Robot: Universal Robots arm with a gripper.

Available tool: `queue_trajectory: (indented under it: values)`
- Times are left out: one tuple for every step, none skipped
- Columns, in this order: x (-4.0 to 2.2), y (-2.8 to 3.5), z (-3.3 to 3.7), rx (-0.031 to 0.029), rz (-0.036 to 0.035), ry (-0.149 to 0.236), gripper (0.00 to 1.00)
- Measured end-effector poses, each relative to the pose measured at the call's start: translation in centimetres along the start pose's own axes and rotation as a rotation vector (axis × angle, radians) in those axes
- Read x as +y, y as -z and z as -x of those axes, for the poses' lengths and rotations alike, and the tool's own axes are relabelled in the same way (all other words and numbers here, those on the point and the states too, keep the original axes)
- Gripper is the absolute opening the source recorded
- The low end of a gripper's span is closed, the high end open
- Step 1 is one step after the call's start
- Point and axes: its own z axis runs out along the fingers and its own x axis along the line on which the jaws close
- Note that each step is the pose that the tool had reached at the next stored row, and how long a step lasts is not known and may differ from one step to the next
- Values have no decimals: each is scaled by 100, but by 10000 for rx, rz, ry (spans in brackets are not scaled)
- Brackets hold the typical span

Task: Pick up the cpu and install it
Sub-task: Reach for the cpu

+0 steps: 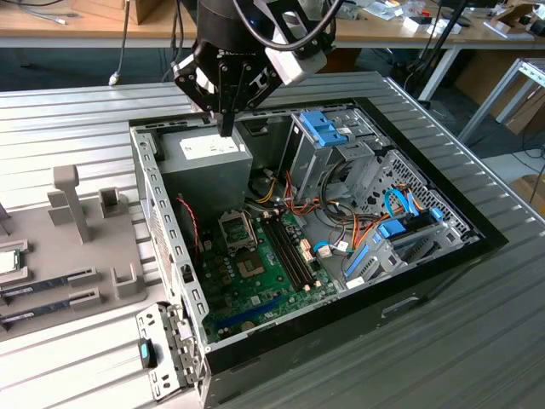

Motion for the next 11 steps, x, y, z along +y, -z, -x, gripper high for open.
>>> queue_trajectory:
  values:
    - [0,0,-4,0,0,0,11]
    - [-1,0,-7,0,1,0,11]
    - [-1,0,-9,0,0,0,11]
    - [-1,0,-13,0,0,0,11]
    - [-1,1,-15,0,0,0,11]
    - [-2,1,-21,1,0,0,11]
    - [-2,1,-25,0,0,0,11]
    - [-2,1,-29,0,0,-1,11]
    - [-3,1,-37,0,0,0,11]
    - [-3,1,-44,0,0,0,11]
    - [-4,2,-50,1,0,0,11]
